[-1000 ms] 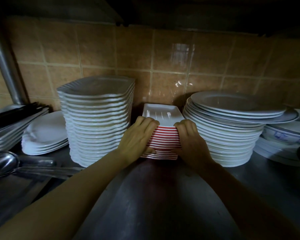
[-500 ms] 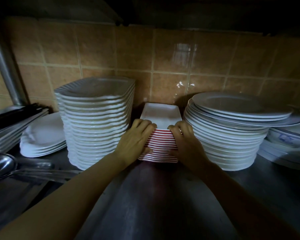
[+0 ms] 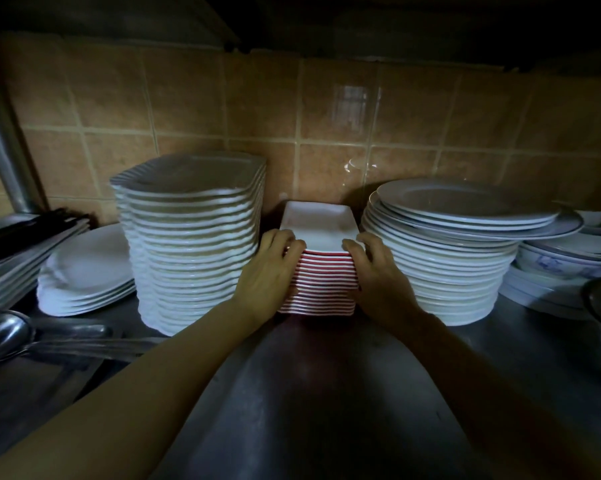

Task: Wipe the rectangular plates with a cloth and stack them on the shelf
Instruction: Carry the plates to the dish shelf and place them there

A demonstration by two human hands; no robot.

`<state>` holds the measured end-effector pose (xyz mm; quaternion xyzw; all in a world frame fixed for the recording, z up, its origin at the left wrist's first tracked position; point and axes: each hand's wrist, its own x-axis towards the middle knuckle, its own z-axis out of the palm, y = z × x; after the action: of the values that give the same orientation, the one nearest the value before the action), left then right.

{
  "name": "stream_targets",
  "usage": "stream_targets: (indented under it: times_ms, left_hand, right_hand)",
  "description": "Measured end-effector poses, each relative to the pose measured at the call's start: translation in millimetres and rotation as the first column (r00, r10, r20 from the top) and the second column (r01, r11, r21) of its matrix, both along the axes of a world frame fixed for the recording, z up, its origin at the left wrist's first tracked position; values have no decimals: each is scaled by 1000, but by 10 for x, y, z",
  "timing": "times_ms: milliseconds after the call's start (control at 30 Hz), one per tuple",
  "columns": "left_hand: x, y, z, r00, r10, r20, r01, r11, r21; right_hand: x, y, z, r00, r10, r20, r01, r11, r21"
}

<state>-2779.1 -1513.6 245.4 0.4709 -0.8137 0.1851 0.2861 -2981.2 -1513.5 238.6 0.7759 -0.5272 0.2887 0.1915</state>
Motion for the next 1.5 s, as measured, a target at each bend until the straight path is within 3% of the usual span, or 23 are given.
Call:
stream_targets:
  times_ms: [400, 700, 867, 1033, 1233, 1500]
  left_hand:
    - [25, 259, 70, 1000, 18, -8, -18, 1000, 17]
    - [205, 915, 193, 983, 27, -184, 5, 985, 174]
    - [274, 1335, 198, 971, 169, -171, -125, 962, 242]
    - [400, 1804, 129, 932, 332, -143, -293, 926, 239]
    - [880, 2622, 20, 771, 632, -78, -591, 756, 281]
    - [1817, 3883, 35, 464, 881, -93, -825, 468, 315]
  right_hand:
    - [136, 427, 182, 997, -55, 48, 51, 996, 78]
    - [217, 957, 275, 998, -44, 53, 37, 991, 130]
    - [227, 1138, 314, 1000, 10, 2, -10, 975, 224]
    - [299, 1293, 380, 977, 214, -2, -206, 945, 253]
    - [1007, 1595, 332, 858, 509, 69, -507, 817, 275]
    - [2502, 2331, 332, 594, 797, 109, -778, 535, 330]
